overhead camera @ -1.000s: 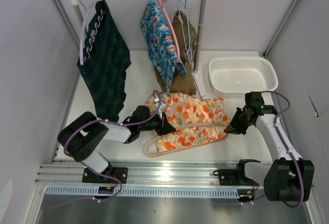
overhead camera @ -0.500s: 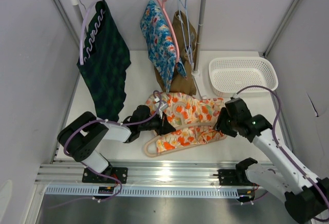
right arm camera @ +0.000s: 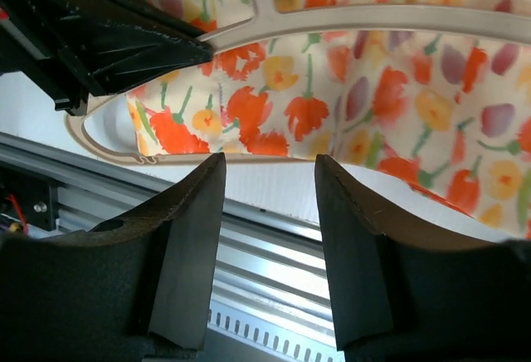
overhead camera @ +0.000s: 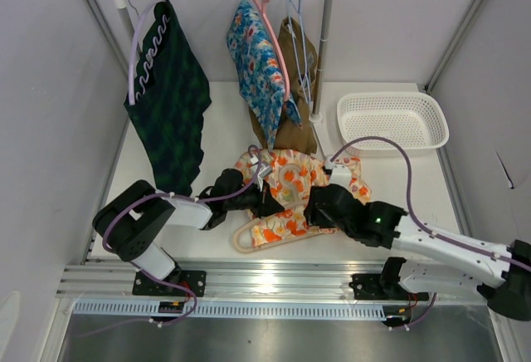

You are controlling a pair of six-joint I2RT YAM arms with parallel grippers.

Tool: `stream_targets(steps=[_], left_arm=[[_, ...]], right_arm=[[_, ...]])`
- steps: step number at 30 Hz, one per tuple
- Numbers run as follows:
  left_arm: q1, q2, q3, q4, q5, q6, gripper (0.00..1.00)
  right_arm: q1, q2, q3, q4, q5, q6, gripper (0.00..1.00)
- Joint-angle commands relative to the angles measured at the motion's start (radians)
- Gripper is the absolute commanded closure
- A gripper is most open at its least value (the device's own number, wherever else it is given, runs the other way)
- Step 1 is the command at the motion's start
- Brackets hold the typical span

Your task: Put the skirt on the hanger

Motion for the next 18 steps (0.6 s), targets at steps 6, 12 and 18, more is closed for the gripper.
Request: stream_targets(steps=[6, 12, 18], left_arm=[[0.01, 0.002, 0.034, -0.017, -0.019, 0.041, 1.0], [0.01, 0.031, 0.037, 0.009, -0.004, 0.029, 1.0], [0.01, 0.046, 0.029, 0.024, 0.006, 0.018, 1.0]], right_arm=[[0.187, 0.247, 0.012, 0.28, 0.143, 0.013, 0.47], [0.296, 0.398, 0.027, 0.423, 0.168, 0.02, 0.47], [0.365, 0.576, 0.102, 0.478, 0.18, 0.019, 0.43]])
